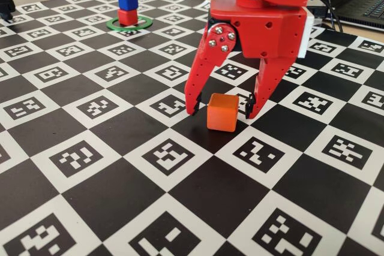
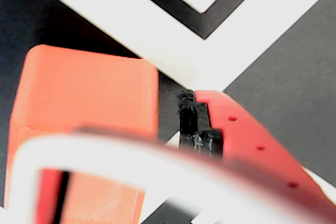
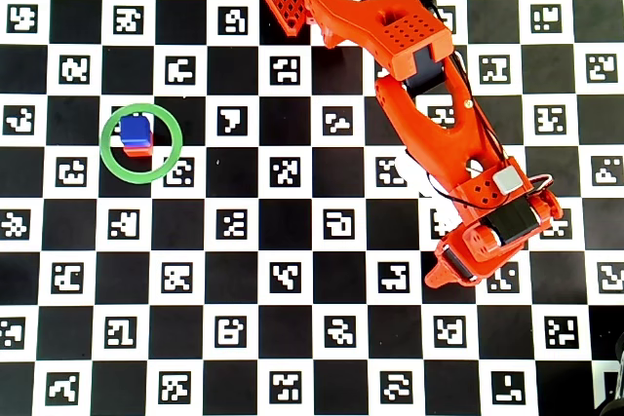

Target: Grab the red cube then put it in the green circle then put the blue cube on top and finally the orange cube on top

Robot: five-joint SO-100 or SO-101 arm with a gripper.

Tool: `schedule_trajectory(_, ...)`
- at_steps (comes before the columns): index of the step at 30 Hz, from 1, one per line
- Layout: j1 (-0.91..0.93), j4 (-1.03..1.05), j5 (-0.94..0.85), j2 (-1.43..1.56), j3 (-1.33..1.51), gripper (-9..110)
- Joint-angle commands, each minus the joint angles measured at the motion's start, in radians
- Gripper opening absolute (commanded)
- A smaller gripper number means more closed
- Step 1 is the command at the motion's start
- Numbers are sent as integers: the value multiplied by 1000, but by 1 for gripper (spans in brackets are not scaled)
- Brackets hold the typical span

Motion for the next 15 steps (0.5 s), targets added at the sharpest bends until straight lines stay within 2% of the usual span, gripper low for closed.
schedule_trajectory(1, 8, -9, 3, 43, -63, 30)
schedule_trajectory(15, 17, -20, -3, 46, -61, 24)
